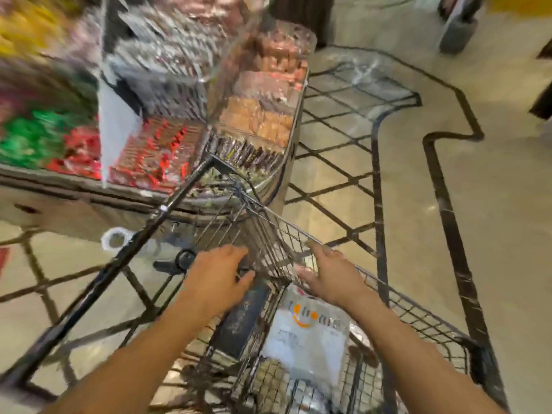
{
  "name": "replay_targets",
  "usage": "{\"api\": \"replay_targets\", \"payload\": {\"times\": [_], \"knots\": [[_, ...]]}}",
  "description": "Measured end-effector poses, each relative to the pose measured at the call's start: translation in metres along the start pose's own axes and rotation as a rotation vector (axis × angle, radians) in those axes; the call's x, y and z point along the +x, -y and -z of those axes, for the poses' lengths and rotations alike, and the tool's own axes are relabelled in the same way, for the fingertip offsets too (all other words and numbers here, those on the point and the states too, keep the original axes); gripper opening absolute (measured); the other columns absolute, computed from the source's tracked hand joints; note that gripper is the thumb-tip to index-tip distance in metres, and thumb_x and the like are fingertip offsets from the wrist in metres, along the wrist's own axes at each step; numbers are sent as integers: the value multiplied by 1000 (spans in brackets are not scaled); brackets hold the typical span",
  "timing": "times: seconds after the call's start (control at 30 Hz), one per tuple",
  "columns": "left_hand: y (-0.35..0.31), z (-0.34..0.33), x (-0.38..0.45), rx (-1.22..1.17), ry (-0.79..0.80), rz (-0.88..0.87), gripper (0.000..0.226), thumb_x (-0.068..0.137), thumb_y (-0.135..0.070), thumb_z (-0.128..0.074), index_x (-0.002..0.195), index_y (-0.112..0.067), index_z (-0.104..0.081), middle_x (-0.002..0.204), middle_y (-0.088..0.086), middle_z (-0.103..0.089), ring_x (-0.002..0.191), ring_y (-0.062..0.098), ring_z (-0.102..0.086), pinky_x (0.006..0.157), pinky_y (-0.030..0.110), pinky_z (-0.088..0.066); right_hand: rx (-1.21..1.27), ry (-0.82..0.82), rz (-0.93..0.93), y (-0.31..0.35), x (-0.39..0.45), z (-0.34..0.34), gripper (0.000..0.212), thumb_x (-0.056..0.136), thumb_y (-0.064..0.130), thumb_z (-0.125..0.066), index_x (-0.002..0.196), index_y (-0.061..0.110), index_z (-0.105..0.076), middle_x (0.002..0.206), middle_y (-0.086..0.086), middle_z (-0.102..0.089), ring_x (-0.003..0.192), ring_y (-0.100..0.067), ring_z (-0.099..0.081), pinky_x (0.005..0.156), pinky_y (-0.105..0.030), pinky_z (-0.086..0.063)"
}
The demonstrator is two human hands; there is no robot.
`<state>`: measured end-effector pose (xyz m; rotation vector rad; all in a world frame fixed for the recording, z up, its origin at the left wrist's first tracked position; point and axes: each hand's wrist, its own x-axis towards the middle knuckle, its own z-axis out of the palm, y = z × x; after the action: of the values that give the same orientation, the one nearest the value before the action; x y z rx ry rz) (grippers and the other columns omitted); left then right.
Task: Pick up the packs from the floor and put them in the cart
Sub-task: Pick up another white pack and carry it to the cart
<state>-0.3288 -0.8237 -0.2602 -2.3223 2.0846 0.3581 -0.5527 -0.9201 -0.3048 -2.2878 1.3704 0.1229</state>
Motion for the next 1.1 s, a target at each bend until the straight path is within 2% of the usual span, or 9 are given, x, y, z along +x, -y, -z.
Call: {"api": "replay_targets", "payload": {"times": [0.2, 0.3, 0.43, 0.5, 0.67, 0.77, 0.9, 1.0, 1.1], "knots": [[88, 136, -122, 205, -416, 245, 64, 80, -61, -44, 110, -17, -80, 104, 6, -78, 92, 29, -75, 82, 46, -59, -277, -187, 393, 181, 6, 108, 97, 89, 87, -21, 164, 25, -26, 158, -8, -48, 145, -31, -44, 109, -47, -49], [145, 195, -205, 290, -484, 449, 64, 83, -60, -44, 117, -17, -76, 113, 10, -76, 100, 33, -73, 88, 48, -55, -324, -287, 580, 279, -7, 134, 125, 69, 99, 7, 161, 25, -34, 154, -8, -53, 144, -32, -46, 106, -49, -51], [219, 234, -329, 339, -567, 732, 55, 81, -58, -59, 113, -16, -75, 103, 9, -76, 93, 34, -72, 81, 45, -57, -339, -408, 778, 408, -26, 132, 102, 84, 90, -20, 152, 22, -54, 142, -9, -64, 131, -36, -59, 96, -52, -56], [254, 237, -389, 346, -532, 872, 56, 82, -56, -64, 122, -18, -71, 113, 9, -74, 101, 33, -70, 87, 44, -55, -378, -449, 884, 471, -38, 119, 103, 85, 91, -17, 147, 21, -60, 136, -10, -68, 125, -37, -64, 89, -52, -58], [348, 222, -533, 383, -534, 1096, 63, 79, -61, -52, 122, -19, -73, 109, 9, -75, 98, 35, -70, 87, 46, -52, -491, -483, 1029, 625, -89, 74, 98, 82, 88, -21, 154, 28, -50, 149, -6, -60, 139, -32, -55, 99, -50, -52], [387, 217, -596, 326, -478, 1160, 61, 82, -59, -50, 123, -19, -70, 108, 6, -74, 100, 33, -69, 87, 45, -49, -521, -419, 1109, 703, -113, 38, 83, 88, 78, -41, 156, 30, -47, 153, -1, -56, 141, -29, -51, 101, -47, -53], [429, 212, -653, 291, -447, 1230, 50, 91, -54, -52, 125, -21, -65, 114, 3, -68, 107, 27, -65, 86, 40, -47, -485, -338, 1239, 790, -139, -9, 64, 88, 57, -50, 141, 23, -61, 131, -2, -69, 124, -30, -64, 83, -44, -58], [468, 207, -683, 320, -417, 1258, 49, 91, -54, -49, 122, -19, -65, 110, 2, -68, 103, 26, -66, 83, 38, -49, -472, -322, 1347, 841, -141, -44, 57, 79, 49, -58, 117, 10, -77, 99, -10, -78, 91, -36, -77, 62, -43, -61], [519, 201, -702, 316, -372, 1296, 49, 93, -52, -50, 129, -20, -60, 111, 3, -66, 106, 26, -64, 82, 37, -46, -525, -285, 1385, 896, -136, -69, 61, 94, 51, -58, 144, 17, -61, 125, -9, -71, 117, -34, -68, 86, -40, -55]]}}
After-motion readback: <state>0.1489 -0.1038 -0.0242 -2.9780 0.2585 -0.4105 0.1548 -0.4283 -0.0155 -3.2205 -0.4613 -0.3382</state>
